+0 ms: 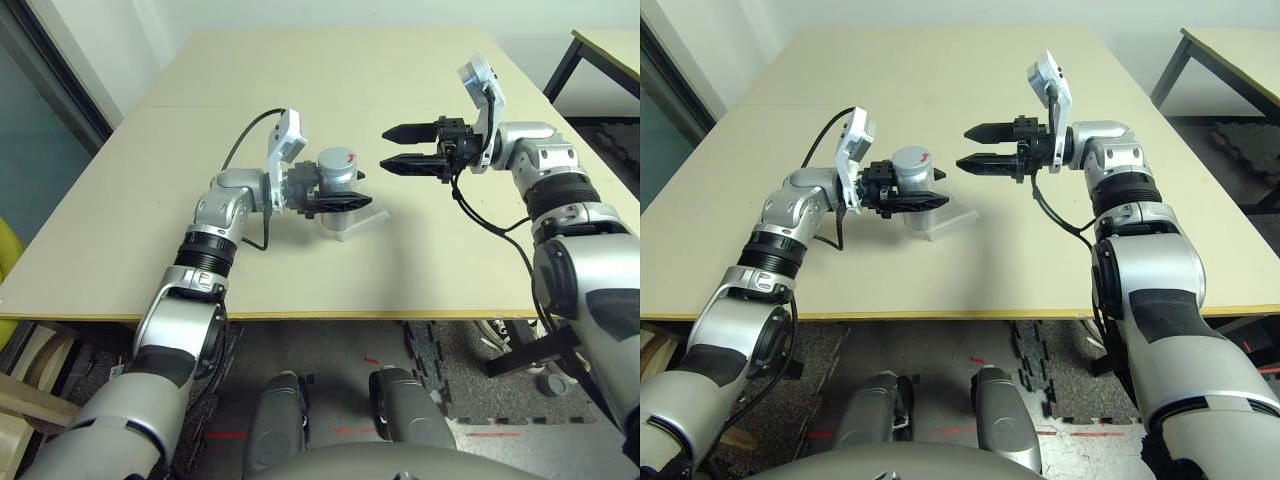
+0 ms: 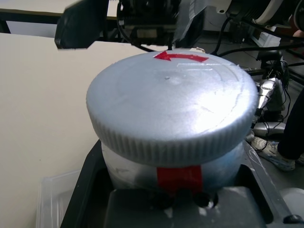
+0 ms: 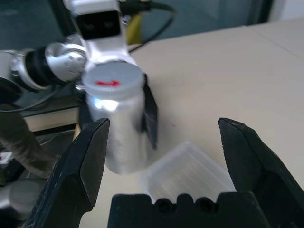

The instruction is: Pour the medicine from the bottle into the box.

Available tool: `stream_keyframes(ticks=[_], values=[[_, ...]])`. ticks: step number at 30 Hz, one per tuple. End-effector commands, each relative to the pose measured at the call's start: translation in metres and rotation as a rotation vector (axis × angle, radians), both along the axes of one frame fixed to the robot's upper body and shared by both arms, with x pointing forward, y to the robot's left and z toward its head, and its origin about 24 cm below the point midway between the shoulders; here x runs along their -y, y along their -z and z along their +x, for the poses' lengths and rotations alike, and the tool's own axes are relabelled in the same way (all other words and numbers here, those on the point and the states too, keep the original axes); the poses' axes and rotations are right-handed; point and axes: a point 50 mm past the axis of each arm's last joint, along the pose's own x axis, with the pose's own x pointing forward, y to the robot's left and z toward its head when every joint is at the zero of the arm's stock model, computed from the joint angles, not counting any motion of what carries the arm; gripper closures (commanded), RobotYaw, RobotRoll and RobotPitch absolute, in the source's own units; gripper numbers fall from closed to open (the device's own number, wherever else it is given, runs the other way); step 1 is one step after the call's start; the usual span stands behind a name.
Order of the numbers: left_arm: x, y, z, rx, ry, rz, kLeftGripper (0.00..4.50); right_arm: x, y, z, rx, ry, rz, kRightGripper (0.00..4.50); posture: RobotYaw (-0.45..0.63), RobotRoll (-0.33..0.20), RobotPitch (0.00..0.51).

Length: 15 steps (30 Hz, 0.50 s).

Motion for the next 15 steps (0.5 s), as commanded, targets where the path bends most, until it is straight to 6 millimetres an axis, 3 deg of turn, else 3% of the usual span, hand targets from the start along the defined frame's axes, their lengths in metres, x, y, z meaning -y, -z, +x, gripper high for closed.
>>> stream_keyframes(ticks=[1,15], values=[[0.000,-0.003,0.001,0.015,0.008,0.002,1.83,-0.010,-0.006,-0.004,0.017,-0.056,0.009,0.00,-0.21,0.000,0.045],[0.001,-0.003,0.001,0.017,0.008,0.004,1.83,-0.041,-0.008,-0.010,0.040,-0.127,-0.004,0.00,-0.21,0.000,0.043]])
